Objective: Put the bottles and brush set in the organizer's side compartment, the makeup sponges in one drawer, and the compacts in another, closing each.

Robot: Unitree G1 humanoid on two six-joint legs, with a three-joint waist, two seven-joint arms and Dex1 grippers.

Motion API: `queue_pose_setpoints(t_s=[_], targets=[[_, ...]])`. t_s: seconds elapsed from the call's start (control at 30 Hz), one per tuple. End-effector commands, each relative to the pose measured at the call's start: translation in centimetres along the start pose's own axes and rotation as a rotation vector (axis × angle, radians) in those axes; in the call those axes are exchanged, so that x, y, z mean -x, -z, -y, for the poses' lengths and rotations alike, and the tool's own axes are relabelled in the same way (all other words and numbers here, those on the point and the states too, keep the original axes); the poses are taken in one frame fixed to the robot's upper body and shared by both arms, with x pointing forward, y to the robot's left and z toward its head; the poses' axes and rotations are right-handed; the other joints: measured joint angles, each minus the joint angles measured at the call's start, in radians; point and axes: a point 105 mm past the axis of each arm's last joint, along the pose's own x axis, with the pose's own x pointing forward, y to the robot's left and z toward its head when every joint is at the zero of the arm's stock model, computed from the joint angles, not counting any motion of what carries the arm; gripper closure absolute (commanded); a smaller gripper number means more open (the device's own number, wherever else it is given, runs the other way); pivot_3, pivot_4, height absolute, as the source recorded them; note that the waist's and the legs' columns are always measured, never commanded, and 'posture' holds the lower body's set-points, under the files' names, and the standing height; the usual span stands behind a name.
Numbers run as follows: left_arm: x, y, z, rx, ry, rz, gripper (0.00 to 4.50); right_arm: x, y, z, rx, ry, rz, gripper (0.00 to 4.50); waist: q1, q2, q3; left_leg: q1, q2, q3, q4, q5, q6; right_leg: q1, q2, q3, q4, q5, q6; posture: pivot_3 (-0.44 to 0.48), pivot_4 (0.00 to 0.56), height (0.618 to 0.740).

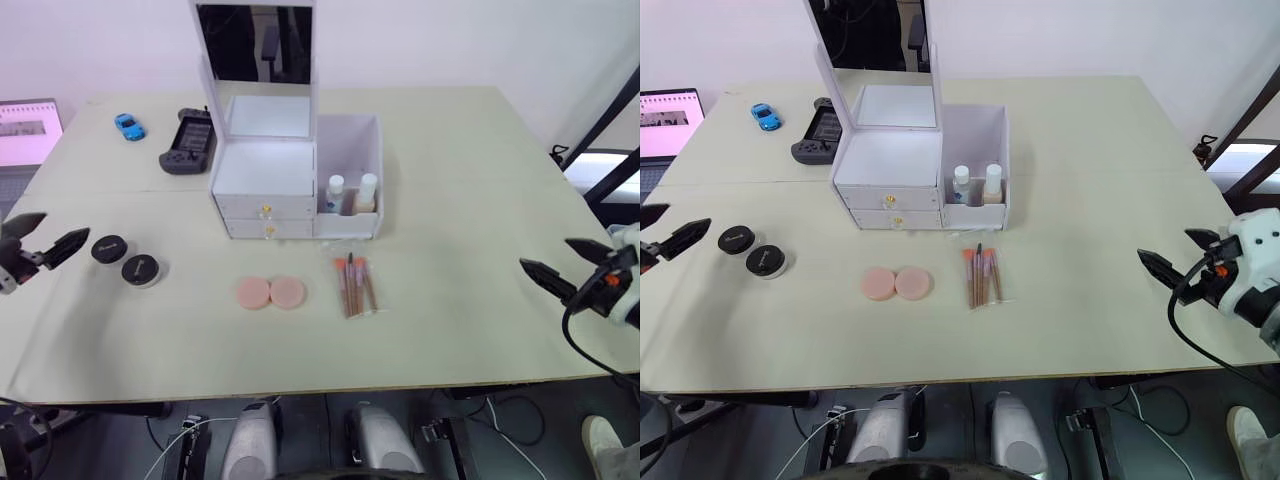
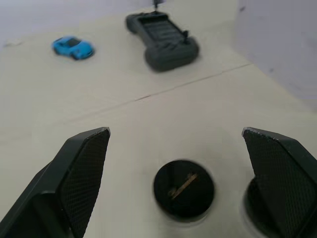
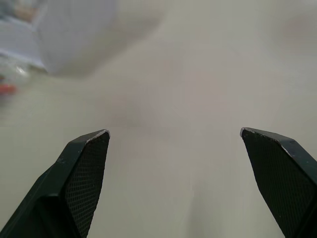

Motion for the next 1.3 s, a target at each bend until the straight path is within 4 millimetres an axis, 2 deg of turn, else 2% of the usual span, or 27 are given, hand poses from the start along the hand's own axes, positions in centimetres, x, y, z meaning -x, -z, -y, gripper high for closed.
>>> queue_pose_setpoints(t_s=[0.03, 0.07, 0.27, 0.3, 0.43, 0.53, 0.73, 0.87, 0.97, 1.07, 1.2, 1.3], targets=[[-1.5, -3.4, 3.9, -0.036, 0.198, 0.061, 0.0, -0.5, -2.6, -2.5, 0.079, -0.131, 0.04, 0.03, 0.0, 0.0, 0.0, 0.0, 0.0, 0.0, 0.0, 0.0, 0.0, 0.0, 0.0, 0.0, 0.0, 0.0, 0.0, 0.0, 0.15, 0.74], [-1.7, -3.6, 4.6, -0.04, 0.226, 0.058, 0.0, -0.7, -2.7, -2.9, 0.087, -0.155, 0.036, 0.03, 0.001, 0.0, 0.0, 0.0, 0.0, 0.0, 0.0, 0.0, 0.0, 0.0, 0.0, 0.0, 0.0, 0.0, 0.0, 0.0, 0.15, 0.74], [-3.0, -5.8, 12.9, -0.047, 0.558, 0.049, 0.0, -2.0, -5.4, -6.6, 0.148, -0.324, 0.087, 0.03, -0.001, 0.0, 0.0, 0.0, 0.0, 0.0, 0.0, 0.0, 0.0, 0.0, 0.001, 0.001, 0.0, 0.0, 0.0, 0.0, 0.15, 0.74], [-3.1, -5.9, 13.7, -0.046, 0.583, 0.047, 0.0, -2.1, -5.6, -6.9, 0.149, -0.336, 0.088, 0.03, -0.001, 0.0, 0.0, 0.0, 0.0, 0.001, 0.001, 0.0, 0.0, 0.0, 0.001, 0.001, 0.0, 0.0, 0.001, 0.0, 0.15, 0.74], [-3.9, -7.1, 19.2, 0.051, 0.789, 0.026, 0.0, -3.1, -5.1, -8.7, 0.089, -0.383, 0.016, 0.03, 0.003, 0.0, 0.0, 0.0, -0.002, 0.0, 0.001, 0.0, 0.0, 0.0, 0.003, 0.001, 0.0, 0.0, 0.001, 0.0, 0.15, 0.74], [-4.4, -7.2, 22.4, 0.106, 0.886, -0.022, 0.0, -3.8, -5.7, -9.2, 0.081, -0.343, 0.032, 0.03, 0.003, 0.0, 0.0, -0.001, -0.002, -0.001, 0.002, 0.0, 0.0, 0.0, 0.004, 0.002, 0.0, 0.001, 0.003, 0.0, 0.15, 0.74], [-6.2, -7.7, 26.0, 0.167, 0.895, -0.099, 0.0, -4.1, -5.4, -10.2, -0.002, -0.34, -0.027, 0.03, 0.003, 0.0, 0.0, -0.002, -0.003, -0.003, 0.003, 0.0, 0.0, 0.0, 0.005, 0.002, 0.0, 0.003, 0.006, 0.0, 0.15, 0.74], [-5.8, -7.9, 28.2, 0.285, 1.04, -0.234, 0.0, -4.1, -5.0, -10.9, -0.079, -0.36, -0.088, 0.03, 0.003, 0.0, 0.0, -0.002, -0.003, -0.004, 0.003, 0.0, 0.0, 0.0, 0.005, 0.002, 0.0, 0.003, 0.006, 0.0, 0.15, 0.74], [-5.9, -7.2, 28.8, 0.308, 1.067, -0.354, 0.81, -4.2, -5.0, -11.2, -0.115, -0.371, -0.116, 0.0, 0.001, 0.0, 0.0, -0.002, -0.004, -0.005, 0.003, 0.0, 0.0, 0.0, 0.006, 0.002, 0.0, 0.003, 0.006, 0.0, 0.15, 0.74], [-6.7, -6.0, 28.8, 0.337, 1.014, -0.468, 2.37, -4.7, -4.8, -11.2, -0.163, -0.356, -0.128, 0.0, 0.001, 0.0, 0.0, -0.002, -0.004, -0.005, 0.003, 0.0, 0.0, 0.0, 0.006, 0.002, 0.0, 0.003, 0.006, 0.0, 0.15, 0.74], [-7.8, -5.4, 29.8, 0.426, 0.991, -0.501, 4.46, -5.5, -3.5, -11.2, -0.227, -0.33, -0.2, 0.0, 0.005, 0.0, 0.0, -0.003, -0.004, -0.005, 0.003, 0.0, 0.0, 0.0, 0.006, 0.002, 0.0, 0.003, 0.006, 0.0, 0.15, 0.74], [-8.9, -4.2, 30.9, 0.463, 0.939, -0.542, 4.46, -6.8, -2.5, -10.9, -0.355, -0.306, -0.223, 0.0, 0.005, 0.0, 0.0, -0.003, -0.004, -0.006, 0.005, 0.0, 0.001, 0.0, 0.005, 0.002, 0.0, 0.003, 0.007, 0.0, 0.15, 0.74]])
